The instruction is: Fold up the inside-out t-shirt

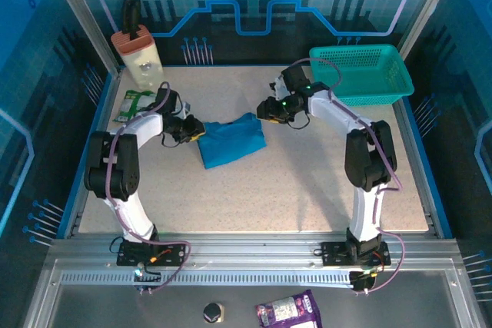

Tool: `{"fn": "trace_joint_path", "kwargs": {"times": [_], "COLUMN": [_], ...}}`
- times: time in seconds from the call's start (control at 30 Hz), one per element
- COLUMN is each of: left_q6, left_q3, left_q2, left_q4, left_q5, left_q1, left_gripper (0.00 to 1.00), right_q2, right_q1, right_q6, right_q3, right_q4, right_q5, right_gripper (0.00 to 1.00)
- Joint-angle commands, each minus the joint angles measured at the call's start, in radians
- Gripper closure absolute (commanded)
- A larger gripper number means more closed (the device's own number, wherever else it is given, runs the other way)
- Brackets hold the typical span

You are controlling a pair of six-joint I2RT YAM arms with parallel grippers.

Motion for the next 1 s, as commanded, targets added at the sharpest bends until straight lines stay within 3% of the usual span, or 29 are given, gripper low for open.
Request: {"fn": "trace_joint_path", "kwargs": {"times": [0.0,0.2,0.53,0.67,0.8,0.97], "left_q6": [0.013,0.011,-0.032,-0.058,-0.061,-0.080], "left_q3": [-0.027,-0.013,0.093,0.034,-0.076,-0.150], "left_q2": [-0.077,-0.190,-0.045,0.023,0.061,0.094], "left_q4": [-0.087,-0.140,-0.129,-0.073,-0.016,0.041], "left_q5": [-0.030,-0.024,0.003,0.025,0.017,0.085], "left_q1": [0.011,0.003,-0.233,-0.264,-0.264,-0.273], "left_gripper": [0.72,0.66,0.89,0.94,0.98,1.00], "right_q2": [-0.004,0.069,0.213,0.241,0.264,0.261], "right_q1": [0.057,0.103,0.114,0.098,0.055,0.047], "right_q6": [0.036,0.100,0.154,0.148,0.146,0.097], "right_q3": [-0.026,0.001,0.072,0.016,-0.057,-0.004], "right_q4": [-0.044,-0.006,0.066,0.068,0.068,-0.007], "right_q5": [-0.083,-0.232,-0.359,-0.306,-0.169,-0.115], "right_gripper": [0.55,0.61,0.62,0.63,0.65,0.65]}}
